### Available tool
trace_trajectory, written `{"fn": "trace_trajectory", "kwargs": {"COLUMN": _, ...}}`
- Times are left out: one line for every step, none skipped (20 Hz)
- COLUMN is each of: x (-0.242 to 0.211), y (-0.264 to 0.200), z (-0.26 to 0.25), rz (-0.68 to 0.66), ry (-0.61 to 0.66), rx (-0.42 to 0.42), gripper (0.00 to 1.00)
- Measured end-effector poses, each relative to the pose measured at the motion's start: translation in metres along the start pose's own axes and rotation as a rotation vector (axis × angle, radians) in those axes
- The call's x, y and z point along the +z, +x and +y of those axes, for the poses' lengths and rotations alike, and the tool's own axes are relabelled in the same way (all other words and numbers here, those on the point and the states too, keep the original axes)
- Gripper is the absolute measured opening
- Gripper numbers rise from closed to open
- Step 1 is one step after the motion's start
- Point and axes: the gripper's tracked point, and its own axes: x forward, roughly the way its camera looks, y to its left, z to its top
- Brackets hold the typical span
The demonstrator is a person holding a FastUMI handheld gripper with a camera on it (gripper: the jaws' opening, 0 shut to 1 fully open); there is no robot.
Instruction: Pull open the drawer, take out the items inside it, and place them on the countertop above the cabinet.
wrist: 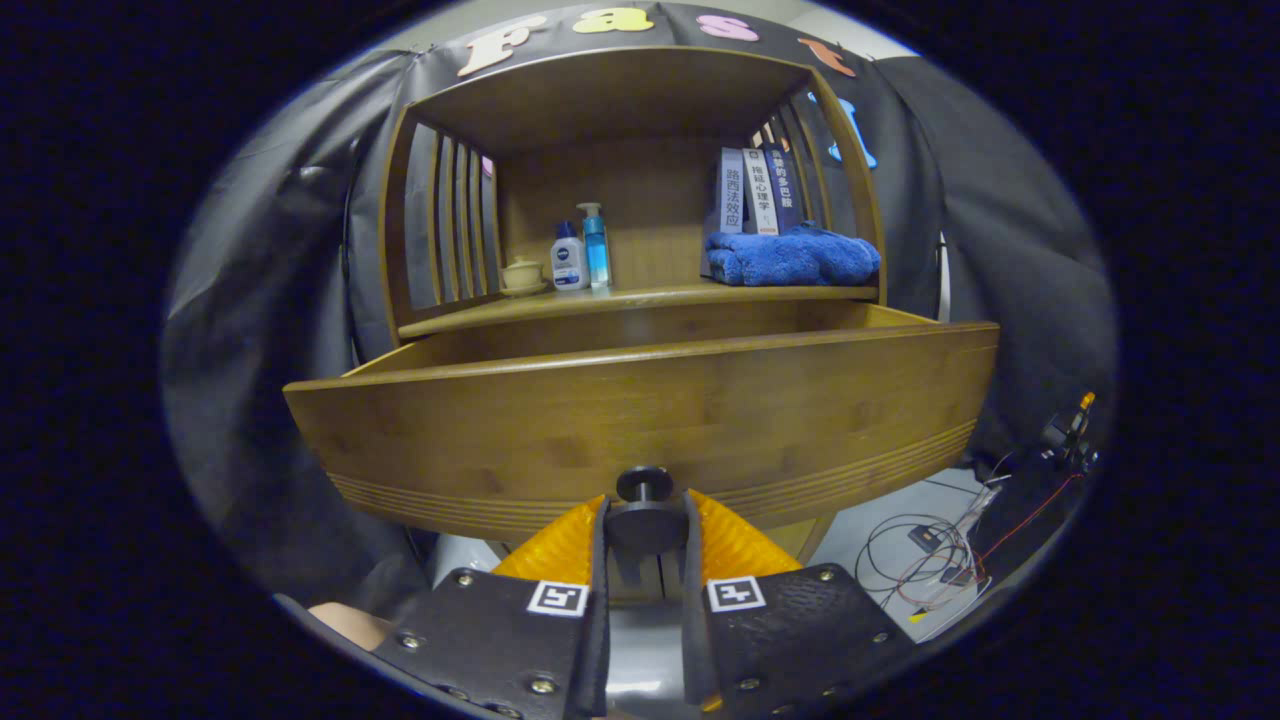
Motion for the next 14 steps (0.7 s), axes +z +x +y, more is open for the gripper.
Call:
{"fn": "trace_trajectory", "kwargs": {"x": -0.006, "y": -0.006, "z": -0.001, "rz": 0.010, "ry": -0.001, "rx": 0.002, "gripper": 0.29}}
{"fn": "trace_trajectory", "kwargs": {"x": -0.004, "y": -0.009, "z": -0.001, "rz": -0.004, "ry": 0.003, "rx": 0.005, "gripper": 0.29}}
{"fn": "trace_trajectory", "kwargs": {"x": -0.008, "y": -0.010, "z": -0.002, "rz": 0.013, "ry": 0.001, "rx": 0.008, "gripper": 0.29}}
{"fn": "trace_trajectory", "kwargs": {"x": -0.006, "y": -0.011, "z": -0.002, "rz": 0.023, "ry": 0.002, "rx": 0.015, "gripper": 0.29}}
{"fn": "trace_trajectory", "kwargs": {"x": -0.008, "y": -0.012, "z": -0.001, "rz": 0.047, "ry": 0.012, "rx": 0.023, "gripper": 0.29}}
{"fn": "trace_trajectory", "kwargs": {"x": -0.006, "y": -0.017, "z": -0.001, "rz": 0.050, "ry": 0.032, "rx": 0.039, "gripper": 0.34}}
{"fn": "trace_trajectory", "kwargs": {"x": 0.004, "y": -0.023, "z": 0.000, "rz": 0.028, "ry": 0.050, "rx": 0.048, "gripper": 0.39}}
{"fn": "trace_trajectory", "kwargs": {"x": 0.011, "y": -0.031, "z": -0.004, "rz": 0.014, "ry": 0.049, "rx": 0.043, "gripper": 0.46}}
{"fn": "trace_trajectory", "kwargs": {"x": 0.023, "y": -0.040, "z": -0.006, "rz": 0.002, "ry": 0.043, "rx": 0.039, "gripper": 0.46}}
{"fn": "trace_trajectory", "kwargs": {"x": 0.035, "y": -0.049, "z": -0.006, "rz": -0.010, "ry": 0.040, "rx": 0.046, "gripper": 0.46}}
{"fn": "trace_trajectory", "kwargs": {"x": 0.050, "y": -0.054, "z": -0.005, "rz": -0.023, "ry": 0.038, "rx": 0.055, "gripper": 0.46}}
{"fn": "trace_trajectory", "kwargs": {"x": 0.066, "y": -0.057, "z": -0.005, "rz": -0.038, "ry": 0.035, "rx": 0.060, "gripper": 0.46}}
{"fn": "trace_trajectory", "kwargs": {"x": 0.082, "y": -0.056, "z": -0.004, "rz": -0.045, "ry": 0.034, "rx": 0.066, "gripper": 0.46}}
{"fn": "trace_trajectory", "kwargs": {"x": 0.095, "y": -0.053, "z": -0.003, "rz": -0.037, "ry": 0.034, "rx": 0.069, "gripper": 0.46}}
